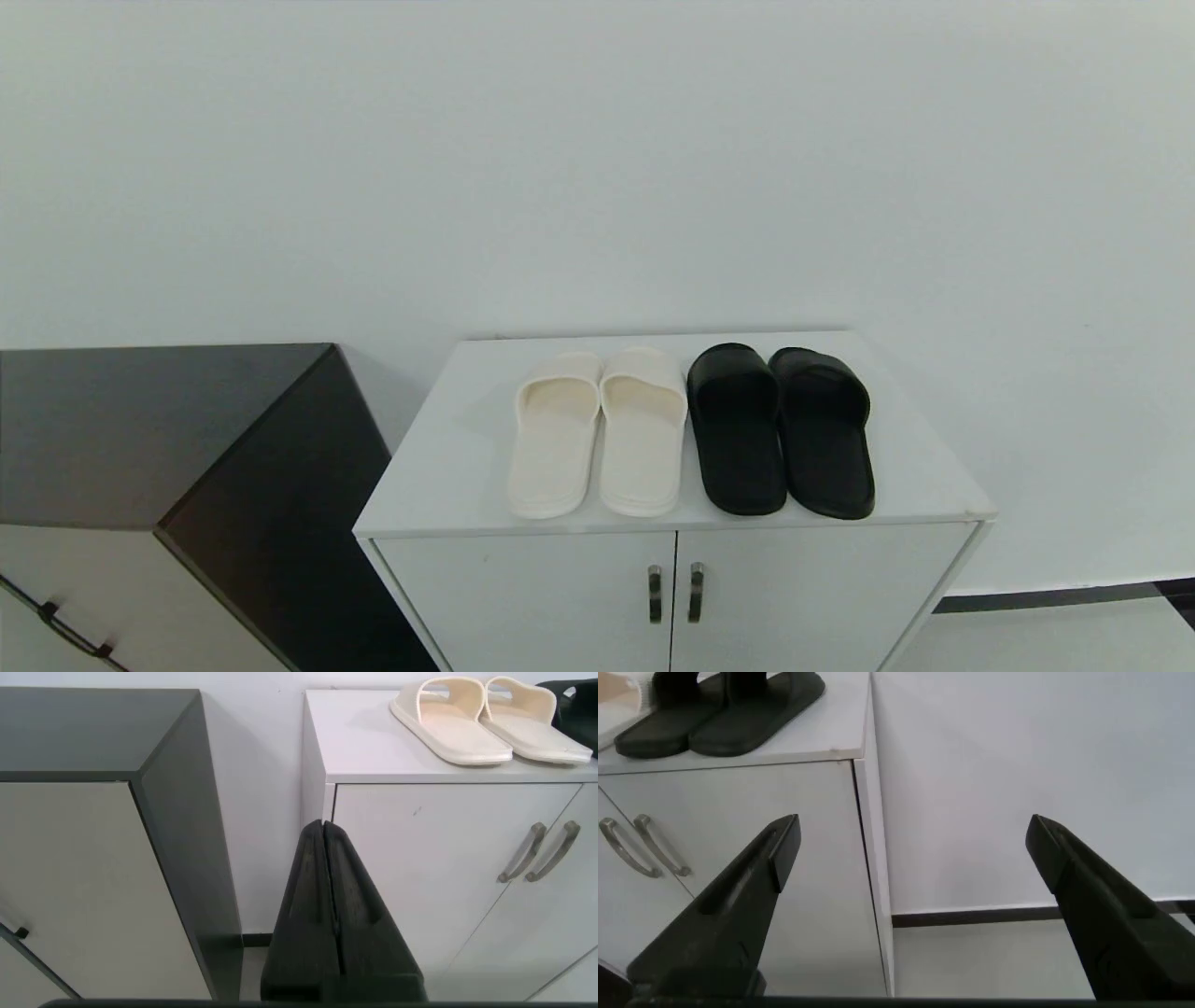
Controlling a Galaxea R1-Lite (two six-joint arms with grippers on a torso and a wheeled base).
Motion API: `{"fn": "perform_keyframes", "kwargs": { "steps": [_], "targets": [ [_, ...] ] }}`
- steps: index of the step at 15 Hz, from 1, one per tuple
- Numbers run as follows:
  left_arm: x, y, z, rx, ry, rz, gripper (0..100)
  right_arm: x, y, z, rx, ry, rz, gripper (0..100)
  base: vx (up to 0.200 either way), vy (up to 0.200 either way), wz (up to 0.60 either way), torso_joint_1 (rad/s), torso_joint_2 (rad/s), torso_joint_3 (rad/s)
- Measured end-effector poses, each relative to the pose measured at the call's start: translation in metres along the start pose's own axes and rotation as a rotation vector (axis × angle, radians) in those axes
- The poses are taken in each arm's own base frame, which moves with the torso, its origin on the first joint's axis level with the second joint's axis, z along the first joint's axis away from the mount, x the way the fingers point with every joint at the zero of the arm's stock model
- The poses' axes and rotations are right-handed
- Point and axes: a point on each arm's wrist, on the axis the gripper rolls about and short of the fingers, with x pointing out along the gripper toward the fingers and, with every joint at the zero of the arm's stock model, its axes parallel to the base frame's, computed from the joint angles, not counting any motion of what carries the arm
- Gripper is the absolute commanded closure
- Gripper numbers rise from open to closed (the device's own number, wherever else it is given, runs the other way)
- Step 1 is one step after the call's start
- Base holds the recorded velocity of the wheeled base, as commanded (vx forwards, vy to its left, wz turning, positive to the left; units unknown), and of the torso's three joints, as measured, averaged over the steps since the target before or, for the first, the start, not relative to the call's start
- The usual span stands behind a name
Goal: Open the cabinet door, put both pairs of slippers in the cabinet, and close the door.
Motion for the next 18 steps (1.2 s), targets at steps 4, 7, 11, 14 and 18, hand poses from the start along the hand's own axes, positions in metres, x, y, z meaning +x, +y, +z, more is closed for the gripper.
{"fn": "perform_keyframes", "kwargs": {
  "steps": [4,7,11,14,18],
  "targets": [
    [0.000,0.000,0.000,-0.001,0.000,0.001,100,-0.002,0.001,0.011,0.004,-0.038,0.028,0,0.000,0.000,0.00,0.000,0.00,0.000],
    [0.000,0.000,0.000,-0.001,0.000,0.000,100,-0.004,0.002,0.061,0.052,-0.076,0.117,0,0.000,0.000,0.00,0.000,0.00,0.000],
    [0.000,0.000,0.000,0.004,0.000,-0.002,100,0.048,0.008,0.082,0.063,0.157,0.306,0,0.000,0.000,0.00,0.000,0.00,0.000],
    [0.000,0.000,0.000,0.003,0.000,-0.002,100,0.096,0.026,0.094,0.130,0.283,0.413,0,0.000,0.000,0.00,0.000,0.00,0.000],
    [0.000,0.000,0.000,0.003,0.000,-0.004,100,0.154,0.093,0.114,0.186,0.319,0.360,0,0.000,0.000,0.00,0.000,0.00,0.000]
  ]
}}
